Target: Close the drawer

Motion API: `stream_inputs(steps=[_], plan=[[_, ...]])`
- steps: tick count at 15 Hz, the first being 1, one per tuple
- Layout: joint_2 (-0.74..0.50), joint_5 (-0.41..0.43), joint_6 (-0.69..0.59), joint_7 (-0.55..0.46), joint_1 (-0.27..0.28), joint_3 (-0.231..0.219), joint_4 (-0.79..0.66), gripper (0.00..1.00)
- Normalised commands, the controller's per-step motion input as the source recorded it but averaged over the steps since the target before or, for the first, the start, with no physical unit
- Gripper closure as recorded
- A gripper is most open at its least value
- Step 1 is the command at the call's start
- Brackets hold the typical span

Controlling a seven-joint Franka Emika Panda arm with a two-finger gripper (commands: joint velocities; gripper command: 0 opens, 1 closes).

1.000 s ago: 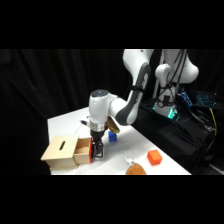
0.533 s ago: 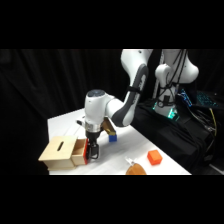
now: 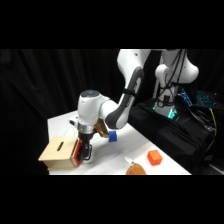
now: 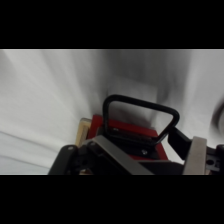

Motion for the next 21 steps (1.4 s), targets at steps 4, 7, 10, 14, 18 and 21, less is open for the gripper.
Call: stream_inputs(steps=[4, 7, 10, 14, 18, 21], plan=[[0.16, 0.004, 0.03, 0.1, 0.054, -0.086, 0.34, 0.0], [0.16, 0.008, 0.02, 0.09, 0.043, -0.084, 0.3, 0.0], [0.01, 0.019, -0.09, 0.04, 0.04, -0.041, 0.15, 0.0], [-0.59, 0.037, -0.44, -0.14, 0.009, 0.151, -0.44, 0.0], [-0.75, 0.0, -0.53, -0.17, -0.027, 0.156, -0.49, 0.0], [-0.64, 0.0, -0.47, -0.19, -0.093, 0.15, -0.36, 0.0]])
